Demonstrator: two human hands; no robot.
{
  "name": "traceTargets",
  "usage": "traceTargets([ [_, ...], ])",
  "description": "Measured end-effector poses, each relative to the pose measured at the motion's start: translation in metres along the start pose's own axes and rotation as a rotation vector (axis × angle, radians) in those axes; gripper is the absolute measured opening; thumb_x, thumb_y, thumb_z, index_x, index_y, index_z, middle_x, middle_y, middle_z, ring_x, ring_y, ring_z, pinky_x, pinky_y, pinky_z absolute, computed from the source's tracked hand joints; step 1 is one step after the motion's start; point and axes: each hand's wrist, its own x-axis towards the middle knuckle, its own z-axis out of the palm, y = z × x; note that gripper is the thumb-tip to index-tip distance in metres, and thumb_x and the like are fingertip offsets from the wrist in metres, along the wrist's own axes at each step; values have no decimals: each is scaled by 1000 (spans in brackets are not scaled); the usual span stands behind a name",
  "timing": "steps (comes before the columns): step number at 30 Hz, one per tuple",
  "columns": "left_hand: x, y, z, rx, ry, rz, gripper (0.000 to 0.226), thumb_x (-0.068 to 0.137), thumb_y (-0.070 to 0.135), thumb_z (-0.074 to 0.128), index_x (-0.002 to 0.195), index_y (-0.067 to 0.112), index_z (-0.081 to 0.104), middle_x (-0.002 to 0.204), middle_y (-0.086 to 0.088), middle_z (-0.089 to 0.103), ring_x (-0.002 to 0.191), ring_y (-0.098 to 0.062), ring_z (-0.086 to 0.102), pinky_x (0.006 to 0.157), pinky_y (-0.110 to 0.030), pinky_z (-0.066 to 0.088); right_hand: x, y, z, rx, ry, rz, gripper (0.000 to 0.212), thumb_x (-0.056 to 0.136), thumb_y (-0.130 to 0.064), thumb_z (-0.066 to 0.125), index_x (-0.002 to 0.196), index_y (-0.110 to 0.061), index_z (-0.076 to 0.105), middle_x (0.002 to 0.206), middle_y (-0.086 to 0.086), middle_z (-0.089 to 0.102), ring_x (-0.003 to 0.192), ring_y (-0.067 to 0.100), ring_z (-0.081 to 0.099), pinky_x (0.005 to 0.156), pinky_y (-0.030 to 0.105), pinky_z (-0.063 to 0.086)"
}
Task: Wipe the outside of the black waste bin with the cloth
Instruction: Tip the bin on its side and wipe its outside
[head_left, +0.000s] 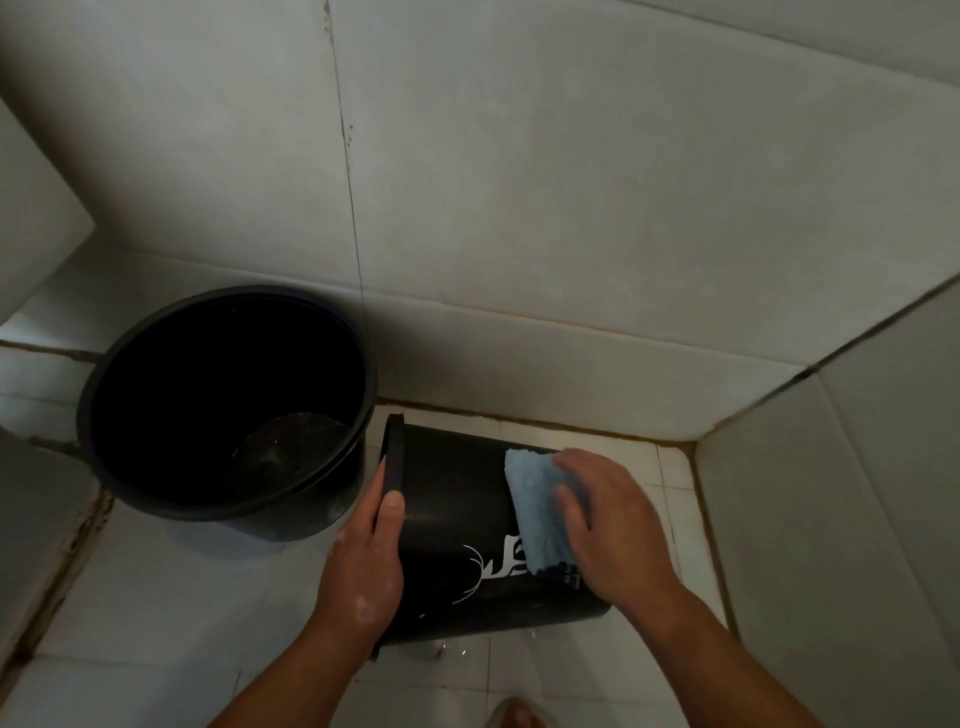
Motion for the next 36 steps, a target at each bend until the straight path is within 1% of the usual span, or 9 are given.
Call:
traceTargets([
  [3,1,-3,1,6,-3,-3,46,107,45,28,152,50,31,144,-5,50,121,-23,52,103,-43,46,1,11,27,-168,-148,-231,59,99,-58,24,152,-34,34,160,-9,32,147,10,26,122,43,24],
  [5,0,-2,1,-3,-8,4,47,107,44,28,153,48,32,145,-5,50,118,-19,51,98,-37,44,8,17,35,-217,-170,-270,63,99,-62,14,155,-36,26,163,-8,27,149,12,24,123,42,14],
  [11,-3,-3,3,8,25,0,47,107,44,27,153,49,31,140,-6,52,114,-21,54,92,-35,46,29,-15,57,-274,-35,-15,52,103,-51,15,154,-39,20,160,-2,32,149,20,24,121,47,14],
  [16,-6,1,3,-21,65,-7,42,108,39,31,147,46,40,119,2,56,87,-1,52,69,-22,39,-28,-54,82,-247,-120,-405,68,101,-59,25,160,-33,3,168,-6,6,154,17,-1,122,50,2],
  [22,-5,-4,4,-18,23,-17,46,107,43,29,152,49,34,141,-1,52,122,-22,52,106,-42,44,9,26,52,-235,4,81,67,94,-68,11,154,-39,20,164,-3,22,151,19,16,122,45,11],
  [24,-6,-2,4,-42,10,-29,44,107,44,29,149,54,34,136,3,52,119,-20,52,107,-43,43,14,14,53,-227,30,136,67,95,-65,7,153,-36,25,162,-3,28,150,20,19,122,46,12],
  [30,6,-5,-1,-215,-67,-119,35,106,47,36,134,62,50,137,8,62,126,-15,58,107,-46,46,-13,-78,84,-202,-84,-328,61,104,-51,21,159,-30,10,168,-4,10,154,18,-1,123,51,5],
  [33,7,-7,-3,-308,-93,-154,38,106,43,40,142,51,49,139,7,61,126,-14,59,105,-41,48,-26,-70,90,-273,-118,-488,63,105,-51,25,160,-28,6,169,-4,1,154,17,-11,122,50,-2],
  [36,9,-6,-2,-290,-63,-152,34,103,49,42,133,64,51,136,1,62,119,-22,62,102,-52,51,-17,-34,80,-318,-122,-490,66,103,-57,25,160,-31,2,168,-4,2,154,16,-8,123,52,0],
])
